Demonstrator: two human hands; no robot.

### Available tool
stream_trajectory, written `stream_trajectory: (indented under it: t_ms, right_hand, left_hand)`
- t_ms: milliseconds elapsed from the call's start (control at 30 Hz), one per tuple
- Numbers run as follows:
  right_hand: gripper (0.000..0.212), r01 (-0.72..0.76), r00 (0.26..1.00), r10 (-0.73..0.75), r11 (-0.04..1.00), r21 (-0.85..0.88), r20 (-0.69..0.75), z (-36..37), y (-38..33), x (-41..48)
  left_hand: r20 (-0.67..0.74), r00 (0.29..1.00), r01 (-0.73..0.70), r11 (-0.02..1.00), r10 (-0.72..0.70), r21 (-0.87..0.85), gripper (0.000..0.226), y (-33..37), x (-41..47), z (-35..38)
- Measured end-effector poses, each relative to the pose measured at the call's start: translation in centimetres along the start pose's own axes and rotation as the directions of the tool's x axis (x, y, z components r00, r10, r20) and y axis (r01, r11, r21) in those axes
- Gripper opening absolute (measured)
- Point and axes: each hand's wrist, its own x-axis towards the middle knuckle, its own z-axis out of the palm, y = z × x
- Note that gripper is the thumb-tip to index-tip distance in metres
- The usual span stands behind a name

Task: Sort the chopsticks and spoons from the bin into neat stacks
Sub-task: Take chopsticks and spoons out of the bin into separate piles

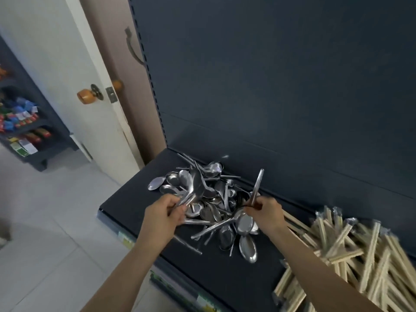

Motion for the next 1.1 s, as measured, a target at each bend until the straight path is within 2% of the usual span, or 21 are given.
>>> stream_trajectory:
  t_ms: [100,200,500,733,900,1100]
  right_hand:
    - [0.012,0.007,0.998,-0.012,0.997,-0.082,-0.068,0.9,-0.9,0.3]
    - [0.016,-0.050,0.987,0.030,0.991,-0.123,-0.157,2.5,-1.8,0.0]
    - [0.019,-0.234,0.926,0.165,0.956,-0.176,-0.339,5.3,-4.0,-0.3]
    - [0.028,-0.287,0.904,0.192,0.935,-0.209,-0.382,6.6,-4.6,-0.7]
    - [0.057,-0.356,0.885,0.247,0.905,-0.234,-0.394,6.5,-5.0,-1.0]
    - [0.068,-0.400,0.878,0.292,0.883,-0.247,-0.378,6.7,-4.8,-1.6]
  left_hand:
    - [0.112,0.991,-0.081,0.990,0.068,0.118,0.003,-0.4,3.1,0.6]
    - [0.191,0.972,-0.171,0.966,0.133,0.196,0.008,-1.0,6.0,1.3]
    - [0.426,0.876,-0.353,0.904,0.228,0.241,0.007,-3.0,11.9,2.0]
    - [0.502,0.806,-0.484,0.836,0.312,0.259,0.022,-3.7,13.4,2.5]
    - [0.524,0.765,-0.559,0.791,0.376,0.249,0.038,-3.8,14.1,2.7]
    - [0.557,0.731,-0.585,0.784,0.395,0.211,0.034,-3.8,14.3,3.1]
